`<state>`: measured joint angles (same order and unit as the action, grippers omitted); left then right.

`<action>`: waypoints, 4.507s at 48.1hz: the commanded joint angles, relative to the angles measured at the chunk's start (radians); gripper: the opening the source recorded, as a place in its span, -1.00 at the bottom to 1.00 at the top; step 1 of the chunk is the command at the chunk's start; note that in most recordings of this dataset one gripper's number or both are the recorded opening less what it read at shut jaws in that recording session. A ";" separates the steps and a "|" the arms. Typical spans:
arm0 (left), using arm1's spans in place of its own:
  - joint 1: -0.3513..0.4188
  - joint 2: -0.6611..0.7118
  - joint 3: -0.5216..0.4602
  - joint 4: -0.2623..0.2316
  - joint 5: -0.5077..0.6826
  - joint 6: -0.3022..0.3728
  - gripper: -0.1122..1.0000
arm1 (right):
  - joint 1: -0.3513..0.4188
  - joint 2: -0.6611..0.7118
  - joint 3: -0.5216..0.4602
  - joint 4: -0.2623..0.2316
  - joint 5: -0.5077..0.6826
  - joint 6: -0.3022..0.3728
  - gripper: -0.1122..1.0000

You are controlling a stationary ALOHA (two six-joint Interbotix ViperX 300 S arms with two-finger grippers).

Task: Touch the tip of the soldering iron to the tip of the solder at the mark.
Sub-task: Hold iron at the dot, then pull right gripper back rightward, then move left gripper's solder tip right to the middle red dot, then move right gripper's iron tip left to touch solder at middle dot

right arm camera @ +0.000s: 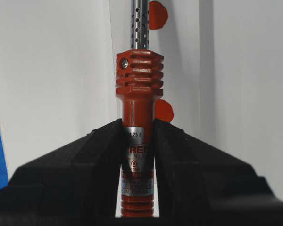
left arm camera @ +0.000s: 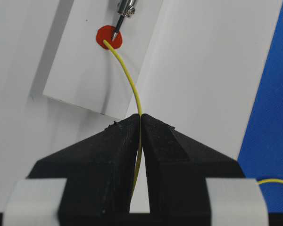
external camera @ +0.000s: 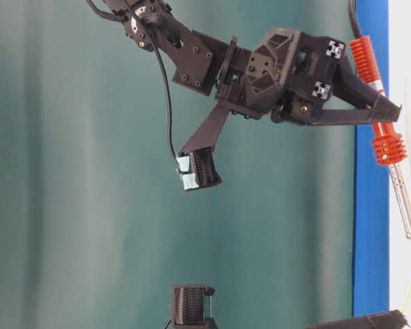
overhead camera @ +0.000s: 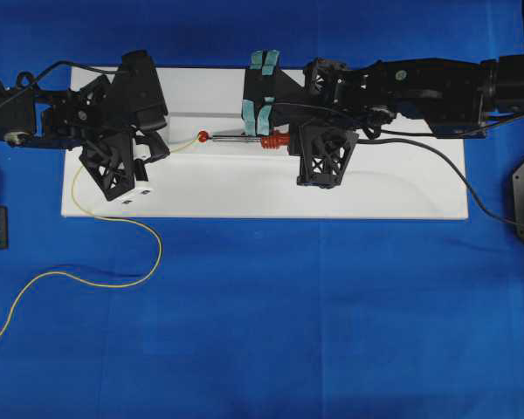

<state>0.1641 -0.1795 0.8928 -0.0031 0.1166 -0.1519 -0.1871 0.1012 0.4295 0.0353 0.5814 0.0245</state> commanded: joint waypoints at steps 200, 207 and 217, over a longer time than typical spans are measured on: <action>-0.025 0.178 -0.233 0.002 0.028 -0.014 -0.75 | 0.023 -0.259 0.235 -0.132 -0.037 0.175 -0.65; -0.025 0.179 -0.232 0.002 0.028 -0.015 -0.75 | 0.021 -0.230 0.232 -0.132 -0.051 0.175 -0.65; -0.025 0.178 -0.232 0.002 0.028 -0.015 -0.75 | 0.023 -0.209 0.232 -0.132 -0.067 0.173 -0.65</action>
<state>0.1411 0.0199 0.6688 -0.0031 0.1473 -0.1657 -0.1657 -0.0982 0.6811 -0.0936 0.5262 0.1994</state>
